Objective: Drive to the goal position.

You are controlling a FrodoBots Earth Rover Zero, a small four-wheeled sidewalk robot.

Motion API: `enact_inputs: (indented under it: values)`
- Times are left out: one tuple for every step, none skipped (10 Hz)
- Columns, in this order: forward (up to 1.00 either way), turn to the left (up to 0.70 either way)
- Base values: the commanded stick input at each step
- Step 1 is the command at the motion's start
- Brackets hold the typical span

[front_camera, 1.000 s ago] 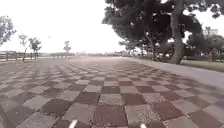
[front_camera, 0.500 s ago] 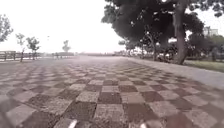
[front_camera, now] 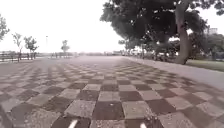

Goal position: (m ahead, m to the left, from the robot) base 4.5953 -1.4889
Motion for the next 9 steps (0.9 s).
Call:
enact_inputs:
  values:
    - [0.7,0.0]
    - [0.7,0.0]
    - [0.7,0.0]
    - [0.7,0.0]
    - [0.7,0.0]
    - [0.7,0.0]
    - [0.7,0.0]
    - [0.7,0.0]
    - [0.7,0.0]
